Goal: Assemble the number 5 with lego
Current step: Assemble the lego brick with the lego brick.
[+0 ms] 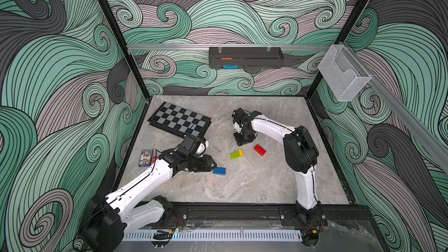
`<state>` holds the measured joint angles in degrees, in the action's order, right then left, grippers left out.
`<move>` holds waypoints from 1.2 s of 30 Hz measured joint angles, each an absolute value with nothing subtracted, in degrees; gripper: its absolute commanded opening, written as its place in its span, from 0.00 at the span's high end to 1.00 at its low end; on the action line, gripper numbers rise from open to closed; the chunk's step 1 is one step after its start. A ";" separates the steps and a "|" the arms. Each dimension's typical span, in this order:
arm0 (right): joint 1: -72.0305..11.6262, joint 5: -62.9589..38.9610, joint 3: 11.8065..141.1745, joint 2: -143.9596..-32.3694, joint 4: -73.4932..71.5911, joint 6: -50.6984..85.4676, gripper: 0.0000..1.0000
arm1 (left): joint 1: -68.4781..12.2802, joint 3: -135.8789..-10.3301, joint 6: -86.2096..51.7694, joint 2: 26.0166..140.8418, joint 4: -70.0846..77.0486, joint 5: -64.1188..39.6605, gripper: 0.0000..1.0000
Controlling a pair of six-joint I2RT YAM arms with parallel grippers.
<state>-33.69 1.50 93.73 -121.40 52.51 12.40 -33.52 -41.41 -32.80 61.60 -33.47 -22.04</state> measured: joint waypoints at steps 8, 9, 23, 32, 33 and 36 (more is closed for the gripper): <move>-33.67 0.30 92.95 -123.17 52.80 11.27 0.63 | -33.52 -41.41 -32.80 61.65 -33.56 -21.87 0.51; -33.67 0.08 92.36 -122.83 52.75 11.25 0.63 | -33.52 -41.41 -32.80 61.65 -33.58 -21.87 0.51; -36.38 -2.04 82.00 -115.04 52.73 11.86 0.61 | -33.54 -41.41 -32.77 62.83 -33.39 -22.04 0.51; -36.23 -1.74 79.42 -109.89 51.88 12.82 0.58 | -33.56 -41.36 -32.77 61.54 -33.50 -22.00 0.51; -36.12 -1.63 78.91 -109.01 51.83 12.82 0.57 | -33.56 -41.36 -32.77 61.19 -33.56 -21.98 0.51; -35.27 -1.37 77.17 -105.51 51.81 12.80 0.53 | -33.58 -41.36 -32.77 60.40 -33.98 -22.00 0.51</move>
